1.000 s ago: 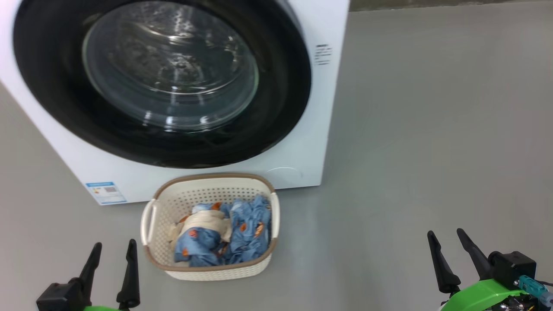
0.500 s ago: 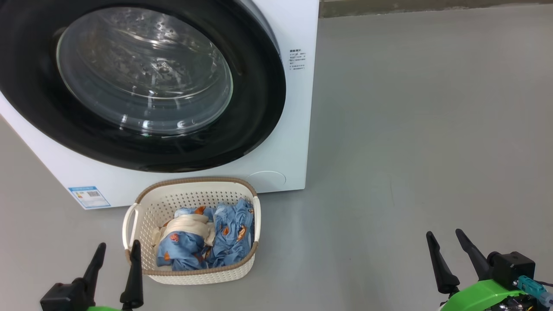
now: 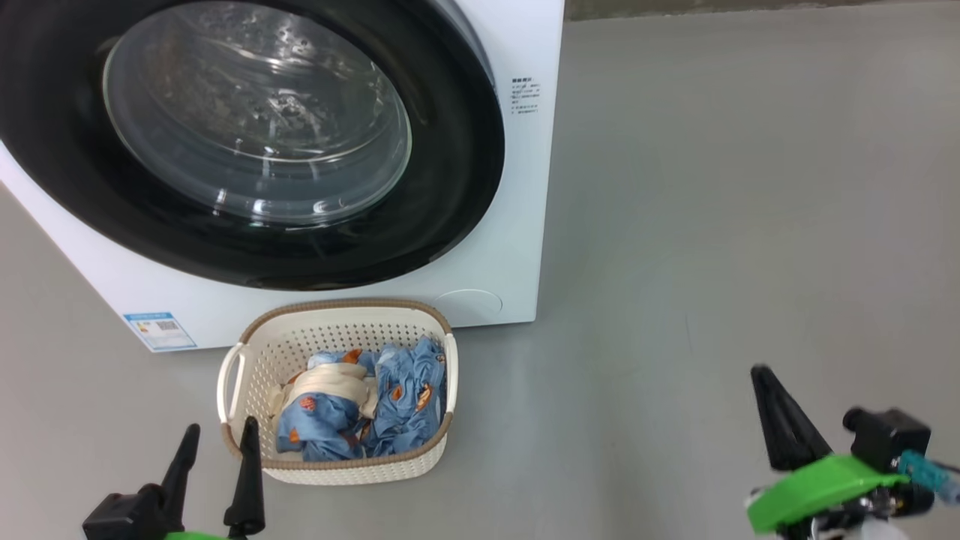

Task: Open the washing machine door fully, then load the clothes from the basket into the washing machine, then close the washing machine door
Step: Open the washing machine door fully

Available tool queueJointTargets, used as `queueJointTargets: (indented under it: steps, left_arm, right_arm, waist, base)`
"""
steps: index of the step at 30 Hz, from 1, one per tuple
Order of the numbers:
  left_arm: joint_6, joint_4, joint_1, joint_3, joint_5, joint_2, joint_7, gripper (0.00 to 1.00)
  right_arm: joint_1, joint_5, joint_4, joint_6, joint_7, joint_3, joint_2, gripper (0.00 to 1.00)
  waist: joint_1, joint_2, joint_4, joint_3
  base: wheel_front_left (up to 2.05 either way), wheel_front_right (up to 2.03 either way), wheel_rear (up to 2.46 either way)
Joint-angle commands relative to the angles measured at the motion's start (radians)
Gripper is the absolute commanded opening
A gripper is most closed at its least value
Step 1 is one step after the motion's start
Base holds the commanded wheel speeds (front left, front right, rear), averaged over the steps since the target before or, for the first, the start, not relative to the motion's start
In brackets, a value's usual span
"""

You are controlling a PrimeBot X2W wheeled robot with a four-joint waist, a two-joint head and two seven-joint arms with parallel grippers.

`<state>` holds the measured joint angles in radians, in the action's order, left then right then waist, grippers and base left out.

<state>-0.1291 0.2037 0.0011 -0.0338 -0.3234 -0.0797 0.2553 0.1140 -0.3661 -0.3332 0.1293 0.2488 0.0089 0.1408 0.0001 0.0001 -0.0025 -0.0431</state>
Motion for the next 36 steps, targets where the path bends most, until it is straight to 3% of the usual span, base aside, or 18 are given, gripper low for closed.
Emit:
queueJointTargets:
  steps: [1,7,15,19,24,29,36]
  left_arm:
    - [-0.002,-0.024,-0.021,0.033,-0.004,-0.011,0.006,1.0]
    - [-0.002,-0.026,-0.036,0.027,-0.009,-0.002,0.006,1.0]
    - [-0.002,-0.028,-0.084,0.0,-0.019,0.007,0.006,1.0]
    - [-0.002,-0.028,-0.108,-0.013,-0.025,0.011,0.006,1.0]
    - [-0.002,-0.028,-0.142,-0.04,-0.03,0.015,0.006,1.0]
    - [-0.002,-0.032,-0.18,-0.076,-0.041,0.018,0.006,1.0]
    - [-0.002,-0.031,-0.221,-0.119,-0.054,0.022,0.006,1.0]
  right_arm:
    - [0.042,-0.018,0.029,0.001,0.013,0.023,0.003,0.0]
    - [0.148,-0.171,0.053,0.001,0.013,0.014,-0.013,0.0]
    - [0.311,-0.358,0.079,0.001,0.013,0.029,0.03,0.0]
    - [0.407,-0.502,0.046,0.001,0.013,0.056,0.063,0.0]
    - [0.539,-0.766,-0.011,0.001,0.006,0.125,0.128,0.0]
    - [0.662,-0.964,-0.03,0.001,-0.079,0.183,0.21,0.0]
    - [0.786,-1.113,-0.068,0.001,-0.243,0.23,0.292,0.0]
  waist:
    - [0.0,-0.0001,0.004,-0.006]
    - [0.0,-0.0001,0.015,-0.031]
    - [0.0,-0.0001,0.049,-0.077]
    - [0.0,-0.0001,0.069,-0.101]
    - [0.0,-0.0001,0.1,-0.136]
    - [0.0,-0.0001,0.139,-0.183]
    - [0.0,-0.0001,0.192,-0.242]
  base:
    - [0.0,0.0,0.0]
    - [0.0,0.0,0.0]
    - [0.0,0.0,0.0]
    - [0.0,0.0,0.0]
    - [0.0,0.0,0.0]
    - [0.0,0.0,0.0]
    - [0.0,0.0,0.0]
